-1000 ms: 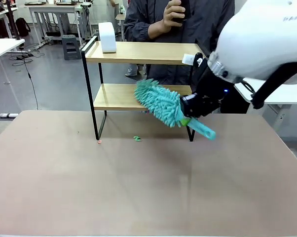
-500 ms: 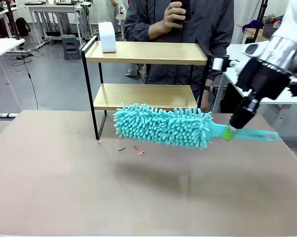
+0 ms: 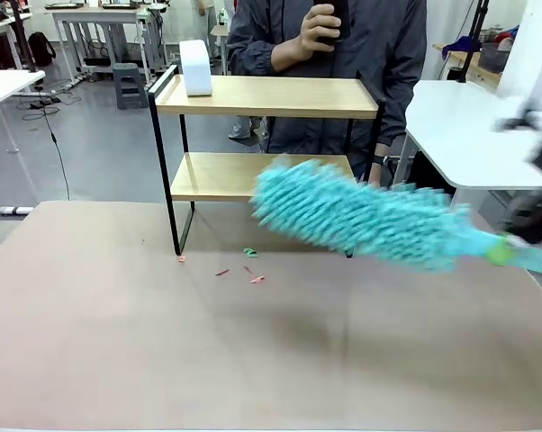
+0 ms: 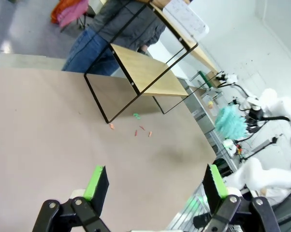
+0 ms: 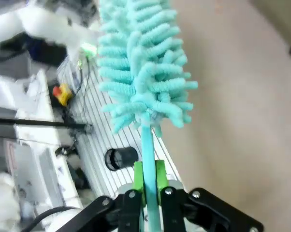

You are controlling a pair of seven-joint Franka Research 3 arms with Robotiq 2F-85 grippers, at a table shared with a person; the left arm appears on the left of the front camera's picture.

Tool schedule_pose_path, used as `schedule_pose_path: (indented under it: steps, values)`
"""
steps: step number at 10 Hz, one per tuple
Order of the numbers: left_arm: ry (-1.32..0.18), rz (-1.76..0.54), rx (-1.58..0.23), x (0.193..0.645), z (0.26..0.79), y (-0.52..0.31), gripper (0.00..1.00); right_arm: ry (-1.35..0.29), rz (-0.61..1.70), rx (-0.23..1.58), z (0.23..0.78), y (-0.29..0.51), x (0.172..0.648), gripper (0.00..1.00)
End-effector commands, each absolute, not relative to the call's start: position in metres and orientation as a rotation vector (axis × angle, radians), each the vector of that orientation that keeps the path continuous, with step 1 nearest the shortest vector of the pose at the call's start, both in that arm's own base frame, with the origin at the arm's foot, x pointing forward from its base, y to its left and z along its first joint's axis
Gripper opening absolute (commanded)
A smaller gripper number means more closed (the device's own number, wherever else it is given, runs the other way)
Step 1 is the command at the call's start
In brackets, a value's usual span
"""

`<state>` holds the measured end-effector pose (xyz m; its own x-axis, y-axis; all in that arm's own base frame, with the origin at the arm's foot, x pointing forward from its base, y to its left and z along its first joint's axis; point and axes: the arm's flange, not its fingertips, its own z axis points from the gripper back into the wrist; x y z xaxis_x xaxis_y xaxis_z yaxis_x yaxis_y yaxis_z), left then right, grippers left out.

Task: Clean the shelf.
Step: Clean the remaining tier of the Shelf with the Duster once objects are removed.

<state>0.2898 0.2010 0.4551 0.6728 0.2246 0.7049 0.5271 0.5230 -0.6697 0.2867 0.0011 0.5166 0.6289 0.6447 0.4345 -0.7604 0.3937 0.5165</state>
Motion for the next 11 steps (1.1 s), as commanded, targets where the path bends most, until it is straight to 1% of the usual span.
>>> schedule_pose_path:
  steps: [1, 2, 3, 4, 5, 6, 11]
  values:
    - [-0.874, -0.220, -1.043, 0.290, 0.456, 0.199, 1.00, -0.453, 0.583, 0.877, 0.498, -0.122, 0.216, 0.12]
    - [-0.874, -0.220, -1.043, 0.290, 0.456, 0.199, 1.00, -0.529, 0.410, 0.917, 0.476, -0.156, 0.190, 0.12]
    - [-0.874, -0.220, -1.043, 0.290, 0.456, 0.199, 1.00, -0.569, 0.240, 0.935, 0.457, -0.169, 0.176, 0.12]
    - [-0.874, -0.220, -1.043, 0.290, 0.456, 0.199, 1.00, -0.533, 0.098, 0.897, 0.446, -0.166, 0.184, 0.12]
    - [-0.874, -0.220, -1.043, 0.290, 0.456, 0.199, 1.00, -0.475, -0.017, 0.835, 0.443, -0.153, 0.209, 0.12]
    - [-0.874, -0.220, -1.043, 0.290, 0.456, 0.199, 1.00, -0.508, 0.272, 0.905, 0.467, -0.196, 0.157, 0.12]
    - [-0.874, -0.220, -1.043, 0.290, 0.456, 0.199, 1.00, -0.508, 0.272, 0.905, 0.467, -0.196, 0.157, 0.12]
